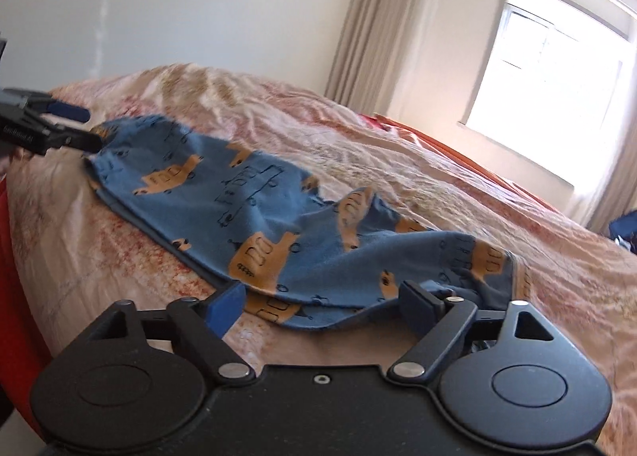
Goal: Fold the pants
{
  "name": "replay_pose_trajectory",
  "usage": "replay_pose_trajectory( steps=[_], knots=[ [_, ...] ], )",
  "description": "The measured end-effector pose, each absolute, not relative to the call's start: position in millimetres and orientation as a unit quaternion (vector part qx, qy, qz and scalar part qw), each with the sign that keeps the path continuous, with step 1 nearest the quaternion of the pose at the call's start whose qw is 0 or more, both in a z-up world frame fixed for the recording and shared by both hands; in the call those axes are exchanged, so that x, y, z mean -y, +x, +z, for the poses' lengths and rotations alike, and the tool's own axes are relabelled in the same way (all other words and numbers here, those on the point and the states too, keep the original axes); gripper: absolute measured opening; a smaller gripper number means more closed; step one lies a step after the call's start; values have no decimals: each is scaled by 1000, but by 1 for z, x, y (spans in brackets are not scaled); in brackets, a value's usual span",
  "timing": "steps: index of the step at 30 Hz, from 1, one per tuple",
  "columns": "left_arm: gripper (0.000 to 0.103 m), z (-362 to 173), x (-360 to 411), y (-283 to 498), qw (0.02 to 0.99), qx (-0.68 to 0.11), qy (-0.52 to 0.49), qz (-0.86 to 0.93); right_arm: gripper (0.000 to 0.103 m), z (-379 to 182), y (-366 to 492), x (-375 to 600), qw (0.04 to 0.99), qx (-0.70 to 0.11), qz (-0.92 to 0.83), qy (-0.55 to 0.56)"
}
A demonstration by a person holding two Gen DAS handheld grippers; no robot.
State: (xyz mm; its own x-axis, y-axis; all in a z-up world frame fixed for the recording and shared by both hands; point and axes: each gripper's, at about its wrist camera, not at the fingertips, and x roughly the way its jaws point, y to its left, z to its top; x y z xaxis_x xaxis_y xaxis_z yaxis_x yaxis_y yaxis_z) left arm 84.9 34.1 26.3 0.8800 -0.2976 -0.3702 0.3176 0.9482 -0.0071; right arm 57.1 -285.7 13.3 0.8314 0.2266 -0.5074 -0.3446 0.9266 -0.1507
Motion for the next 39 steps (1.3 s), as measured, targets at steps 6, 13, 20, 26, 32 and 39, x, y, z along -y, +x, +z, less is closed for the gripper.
replay_pose_trajectory(
  steps=[6, 13, 20, 26, 32, 39],
  knots=[
    [103, 17, 53, 103, 950, -193, 65, -236, 102, -1, 55, 345, 962, -269, 50, -24],
    [103, -4, 134, 113, 927, -193, 165, -276, 102, -28, 56, 399, 953, -297, 9, 65],
    [89, -8, 166, 126, 902, -210, 207, -315, 85, -44, 63, 424, 946, -301, 4, 121],
    [73, -23, 177, 137, 885, -244, 239, -318, 53, -53, 80, 424, 943, -315, 1, 106],
    [43, -27, 178, 139, 880, -259, 247, -311, 12, -47, 82, 430, 945, -310, 25, 105],
    [28, -21, 177, 140, 881, -263, 247, -304, 3, -15, 78, 455, 958, -283, -17, 51]
  ],
)
